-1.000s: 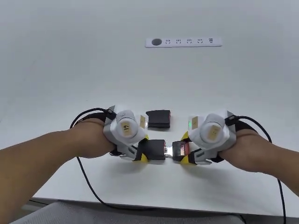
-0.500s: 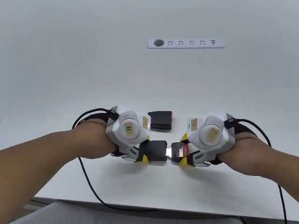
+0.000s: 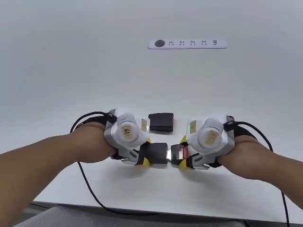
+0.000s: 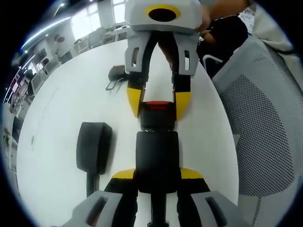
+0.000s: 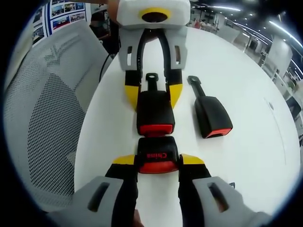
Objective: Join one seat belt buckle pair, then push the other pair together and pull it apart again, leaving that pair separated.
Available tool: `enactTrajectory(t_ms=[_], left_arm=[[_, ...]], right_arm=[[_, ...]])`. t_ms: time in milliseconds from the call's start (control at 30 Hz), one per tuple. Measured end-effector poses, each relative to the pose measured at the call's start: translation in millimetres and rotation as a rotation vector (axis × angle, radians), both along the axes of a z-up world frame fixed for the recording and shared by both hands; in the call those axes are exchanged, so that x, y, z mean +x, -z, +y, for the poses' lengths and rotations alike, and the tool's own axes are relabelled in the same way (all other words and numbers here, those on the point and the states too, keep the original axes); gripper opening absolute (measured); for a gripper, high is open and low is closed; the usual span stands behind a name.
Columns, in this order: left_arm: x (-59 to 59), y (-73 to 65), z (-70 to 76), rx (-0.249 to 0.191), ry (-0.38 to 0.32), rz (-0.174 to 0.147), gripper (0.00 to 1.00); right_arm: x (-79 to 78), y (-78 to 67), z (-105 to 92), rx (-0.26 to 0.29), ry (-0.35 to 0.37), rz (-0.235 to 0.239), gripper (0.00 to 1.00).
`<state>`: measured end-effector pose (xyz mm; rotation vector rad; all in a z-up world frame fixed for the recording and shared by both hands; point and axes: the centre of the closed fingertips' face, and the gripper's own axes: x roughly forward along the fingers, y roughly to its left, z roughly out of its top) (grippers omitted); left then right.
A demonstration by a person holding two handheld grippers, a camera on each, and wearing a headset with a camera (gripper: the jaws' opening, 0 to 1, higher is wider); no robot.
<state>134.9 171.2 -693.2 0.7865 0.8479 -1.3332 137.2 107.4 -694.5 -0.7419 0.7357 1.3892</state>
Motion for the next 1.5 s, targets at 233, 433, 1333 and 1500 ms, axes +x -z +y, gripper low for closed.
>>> enactTrajectory(t_ms=[233, 433, 1333, 1500], left_arm=[[-1.2, -1.2, 1.4, -0.018, -0.021, 0.004, 0.31], [-0.6, 0.0, 2.6, -0.014, -0.015, 0.008, 0.3], [1.4, -0.2, 3.4, 0.038, -0.05, 0.024, 0.34], [1.7, -1.0, 2.8, 0.028, -0.075, 0.032, 0.35]], right_arm=[[2.1, 0.0, 1.6, -0.001, -0.014, -0.016, 0.3], [3.4, -0.9, 2.2, 0.002, -0.001, -0.013, 0.3], [2.1, -4.4, 0.5, 0.025, 0.02, -0.021, 0.33], [1.4, -6.7, 1.1, 0.036, 0.03, -0.028, 0.34]])
